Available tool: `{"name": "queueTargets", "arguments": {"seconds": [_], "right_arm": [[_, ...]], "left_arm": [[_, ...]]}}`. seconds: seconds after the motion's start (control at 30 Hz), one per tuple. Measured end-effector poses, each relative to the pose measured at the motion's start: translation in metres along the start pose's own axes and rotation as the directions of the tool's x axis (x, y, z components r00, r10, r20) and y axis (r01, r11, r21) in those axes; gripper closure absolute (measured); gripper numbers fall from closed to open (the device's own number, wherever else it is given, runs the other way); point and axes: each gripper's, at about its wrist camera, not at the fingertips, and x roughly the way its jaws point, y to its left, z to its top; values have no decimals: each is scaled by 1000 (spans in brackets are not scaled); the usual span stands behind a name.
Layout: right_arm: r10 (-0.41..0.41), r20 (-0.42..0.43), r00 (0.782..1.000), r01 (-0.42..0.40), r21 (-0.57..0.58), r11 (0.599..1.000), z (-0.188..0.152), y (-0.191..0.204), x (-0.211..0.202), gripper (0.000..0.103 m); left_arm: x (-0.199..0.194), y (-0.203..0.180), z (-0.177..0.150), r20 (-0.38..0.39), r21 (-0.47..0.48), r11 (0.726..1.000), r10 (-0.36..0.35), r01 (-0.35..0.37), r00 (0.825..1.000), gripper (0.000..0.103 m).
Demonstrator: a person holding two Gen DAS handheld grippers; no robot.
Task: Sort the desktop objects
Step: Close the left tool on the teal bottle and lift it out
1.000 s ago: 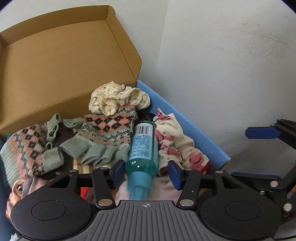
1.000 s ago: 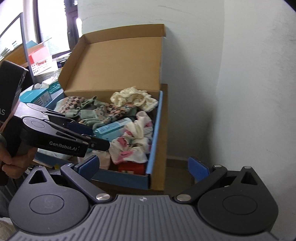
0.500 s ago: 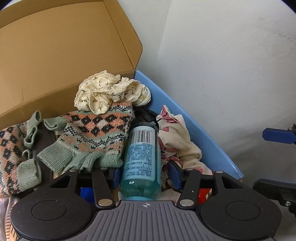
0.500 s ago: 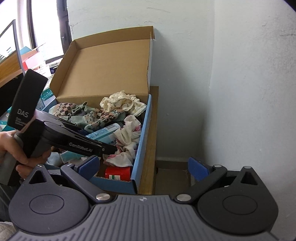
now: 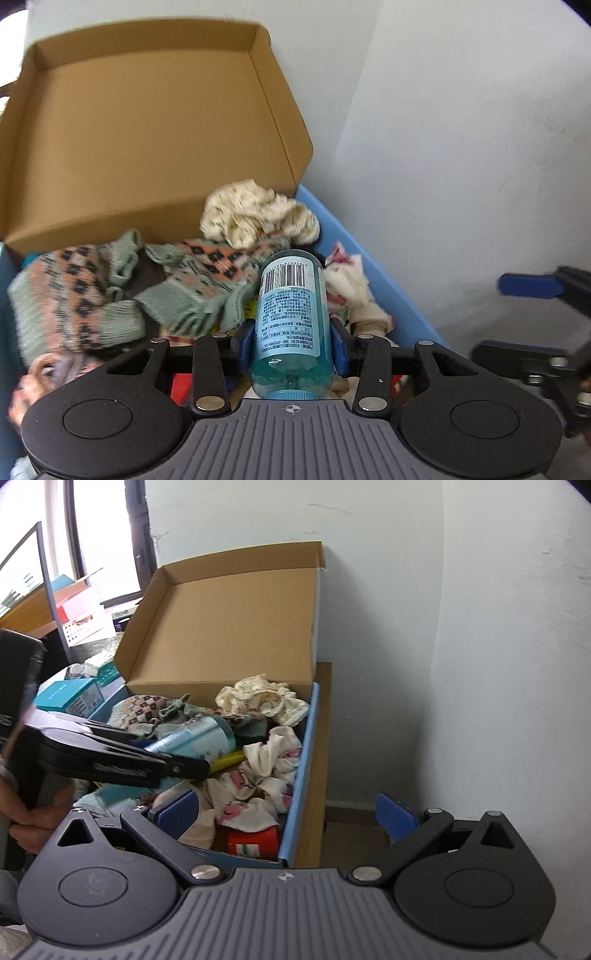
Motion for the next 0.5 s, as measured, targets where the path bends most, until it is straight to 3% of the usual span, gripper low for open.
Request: {"name": "queueTargets", "arguments": {"seconds": [0.17, 0.4, 0.5], "right_arm": [[66, -14, 998, -66, -6, 998, 5, 15, 12, 0], [175, -58, 983, -180, -90, 980, 15, 56, 40, 1], [212, -93, 973, -224, -136, 965, 21, 74, 54, 5]], "left_arm": [[-38, 16, 5, 70, -29, 997, 69, -67, 995, 59], [-78, 50, 3, 103, -116, 981, 168, -156, 980, 59], [-92, 63, 0, 113, -147, 971, 207, -190, 972, 59]]}}
